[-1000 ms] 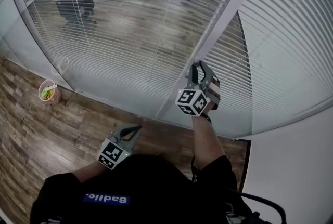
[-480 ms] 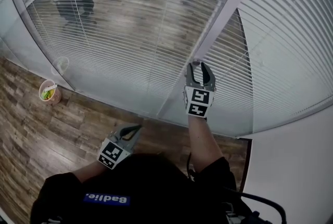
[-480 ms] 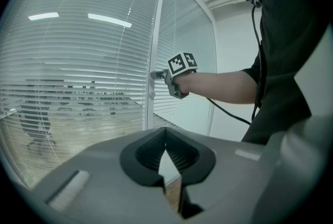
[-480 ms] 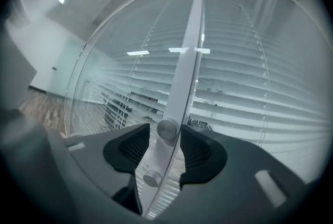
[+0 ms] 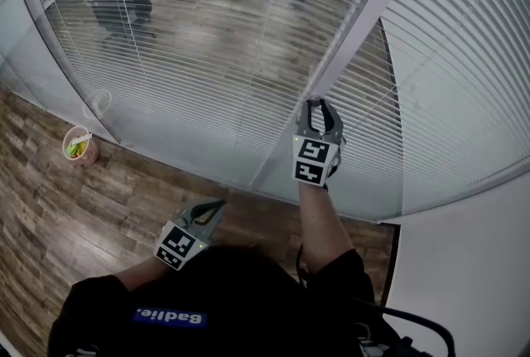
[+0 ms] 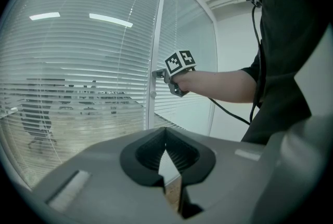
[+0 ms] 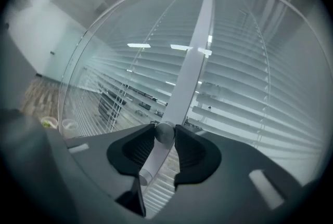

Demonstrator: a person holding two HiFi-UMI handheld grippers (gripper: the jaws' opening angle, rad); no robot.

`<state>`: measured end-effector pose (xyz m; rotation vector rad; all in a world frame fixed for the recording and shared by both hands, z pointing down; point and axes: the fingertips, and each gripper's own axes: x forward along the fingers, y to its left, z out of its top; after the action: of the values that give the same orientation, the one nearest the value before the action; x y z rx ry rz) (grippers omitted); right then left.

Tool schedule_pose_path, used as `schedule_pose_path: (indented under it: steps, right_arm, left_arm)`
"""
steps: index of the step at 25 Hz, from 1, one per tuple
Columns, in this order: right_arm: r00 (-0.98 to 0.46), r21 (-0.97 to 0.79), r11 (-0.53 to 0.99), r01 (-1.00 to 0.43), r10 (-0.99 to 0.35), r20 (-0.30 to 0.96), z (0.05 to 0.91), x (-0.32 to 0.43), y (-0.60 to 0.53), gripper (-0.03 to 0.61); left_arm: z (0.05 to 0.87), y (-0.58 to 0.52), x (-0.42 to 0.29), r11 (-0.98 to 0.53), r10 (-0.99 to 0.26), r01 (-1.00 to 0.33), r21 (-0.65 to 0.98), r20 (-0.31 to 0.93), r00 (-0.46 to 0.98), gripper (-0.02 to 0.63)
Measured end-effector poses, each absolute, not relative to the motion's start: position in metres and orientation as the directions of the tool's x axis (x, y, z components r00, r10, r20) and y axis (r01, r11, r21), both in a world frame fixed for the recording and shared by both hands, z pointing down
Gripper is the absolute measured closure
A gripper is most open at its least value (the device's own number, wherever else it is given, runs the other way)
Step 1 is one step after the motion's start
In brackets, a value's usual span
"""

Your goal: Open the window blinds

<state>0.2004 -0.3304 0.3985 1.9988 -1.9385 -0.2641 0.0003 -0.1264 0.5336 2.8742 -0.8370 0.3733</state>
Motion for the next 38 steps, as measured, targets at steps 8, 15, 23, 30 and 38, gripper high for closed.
schedule_pose_path:
  steps: [8, 15, 23, 30, 38]
  right_arm:
    - [0.099, 0.669, 0.012, -0.743, -0.987, 0.128, 0.403, 0.196, -0.331, 0.454]
    - [0.111, 0.824, 0.051, -0.564, -0.984, 0.137, 0.406, 0.193, -0.332, 0.454]
    - [0.106, 0.932, 0.099, -0.348, -0.984, 0.144, 0.41, 0.191, -0.331, 0.456]
    - [0.106, 0.964, 0.121, -0.237, -0.983, 0.15, 0.413, 0.191, -0.331, 0.456]
    - [0.006, 0.813, 0.08, -0.576, -0.995, 0.101, 0.402, 0.182, -0.325, 0.388]
  left_arm:
    - [0.534, -0.125, 0.004, -0.845, -0.501, -0.532, 0.053, 0.269, 0.823, 0.614]
    - [0.535, -0.125, 0.006, -0.849, -0.493, -0.525, 0.055, 0.27, 0.827, 0.614]
    - [0.536, -0.126, 0.007, -0.851, -0.491, -0.522, 0.054, 0.27, 0.828, 0.614]
    - [0.535, -0.127, 0.008, -0.852, -0.49, -0.521, 0.055, 0.27, 0.829, 0.614]
    - [0.535, -0.127, 0.005, -0.846, -0.5, -0.531, 0.051, 0.269, 0.823, 0.614]
